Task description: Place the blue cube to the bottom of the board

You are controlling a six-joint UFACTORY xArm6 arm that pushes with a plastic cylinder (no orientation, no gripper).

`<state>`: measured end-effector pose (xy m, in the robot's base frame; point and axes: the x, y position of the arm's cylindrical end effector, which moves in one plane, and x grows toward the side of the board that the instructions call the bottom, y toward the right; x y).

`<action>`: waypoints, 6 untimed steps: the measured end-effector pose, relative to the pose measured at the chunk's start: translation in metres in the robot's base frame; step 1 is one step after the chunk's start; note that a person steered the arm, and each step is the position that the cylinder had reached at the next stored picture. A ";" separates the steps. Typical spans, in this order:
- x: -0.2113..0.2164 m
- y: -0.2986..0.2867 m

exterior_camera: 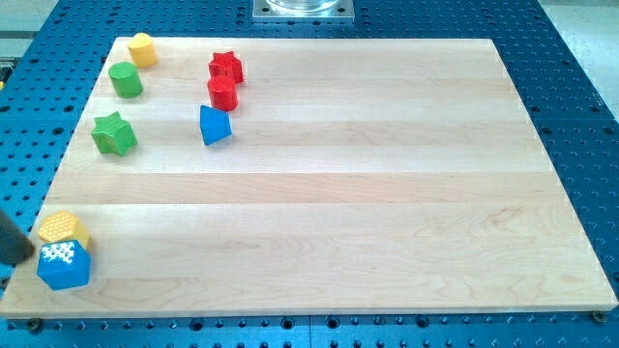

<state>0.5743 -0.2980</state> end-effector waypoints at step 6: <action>0.017 0.037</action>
